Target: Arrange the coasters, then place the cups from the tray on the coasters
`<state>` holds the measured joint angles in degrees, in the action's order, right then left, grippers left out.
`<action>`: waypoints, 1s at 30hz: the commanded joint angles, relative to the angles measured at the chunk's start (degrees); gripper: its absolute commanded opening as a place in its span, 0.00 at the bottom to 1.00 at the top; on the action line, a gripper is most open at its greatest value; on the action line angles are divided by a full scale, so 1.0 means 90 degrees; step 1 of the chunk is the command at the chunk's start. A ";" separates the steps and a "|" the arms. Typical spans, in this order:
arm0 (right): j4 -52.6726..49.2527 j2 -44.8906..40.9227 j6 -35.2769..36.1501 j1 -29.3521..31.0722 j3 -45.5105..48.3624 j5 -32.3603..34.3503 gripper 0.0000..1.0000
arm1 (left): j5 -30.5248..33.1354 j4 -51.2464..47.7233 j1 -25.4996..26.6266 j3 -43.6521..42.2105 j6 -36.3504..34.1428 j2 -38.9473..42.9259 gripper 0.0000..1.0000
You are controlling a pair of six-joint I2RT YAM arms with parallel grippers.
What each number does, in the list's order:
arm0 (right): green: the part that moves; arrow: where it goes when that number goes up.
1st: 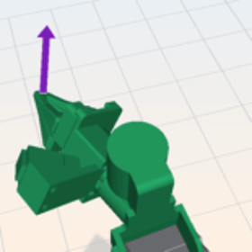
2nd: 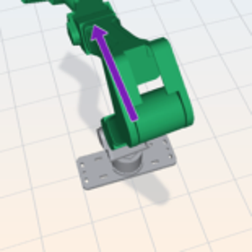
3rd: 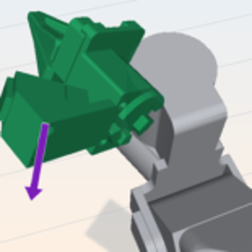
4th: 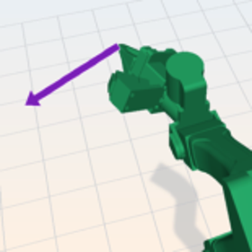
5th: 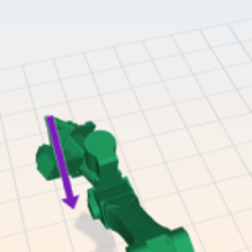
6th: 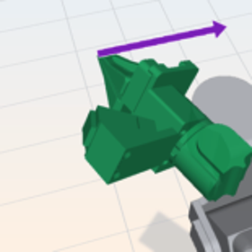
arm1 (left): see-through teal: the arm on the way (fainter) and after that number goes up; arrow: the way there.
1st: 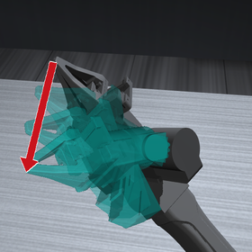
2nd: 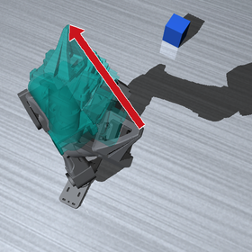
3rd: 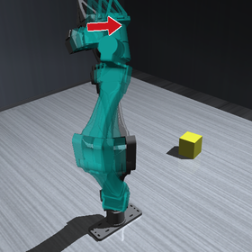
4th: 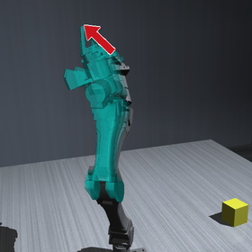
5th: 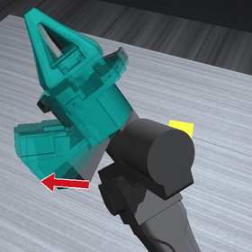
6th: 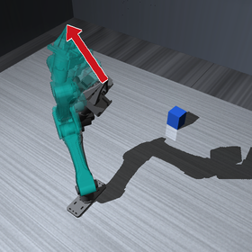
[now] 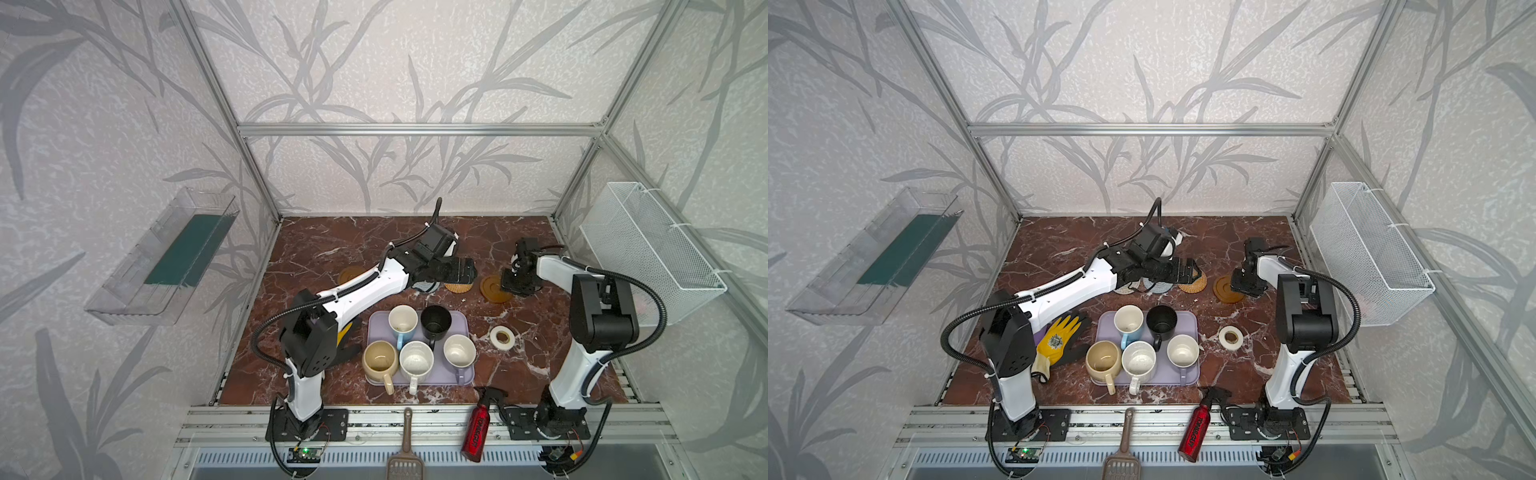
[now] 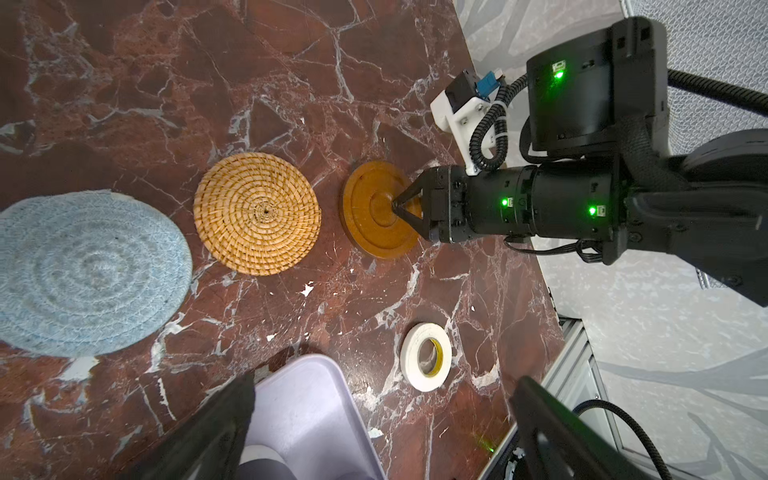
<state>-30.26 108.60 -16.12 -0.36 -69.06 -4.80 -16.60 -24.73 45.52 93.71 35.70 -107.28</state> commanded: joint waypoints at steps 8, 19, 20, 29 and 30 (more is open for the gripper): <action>-0.0660 0.0694 0.0122 0.0040 -0.0532 0.0240 0.40 | 0.0296 -0.0052 0.0022 0.0134 -0.0125 0.0019 0.99; -0.0707 0.0971 0.0044 0.0069 -0.0999 0.0198 0.39 | 0.0333 -0.0158 0.0011 0.0145 -0.0173 0.0070 0.99; -0.0678 0.0973 0.0033 0.0072 -0.1025 0.0170 0.39 | 0.0336 -0.0158 0.0015 0.0144 -0.0179 0.0071 0.99; -0.0589 0.0876 0.0014 0.0076 -0.1038 0.0073 0.37 | 0.0331 -0.0116 0.0012 0.0153 -0.0114 0.0066 0.99; -0.0552 0.0847 -0.0007 0.0069 -0.1021 0.0088 0.37 | 0.0333 -0.0107 0.0011 0.0154 -0.0098 0.0071 0.99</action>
<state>-40.27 114.19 -15.18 -0.12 -78.32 -4.64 -14.57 -25.30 45.58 93.71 34.59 -107.28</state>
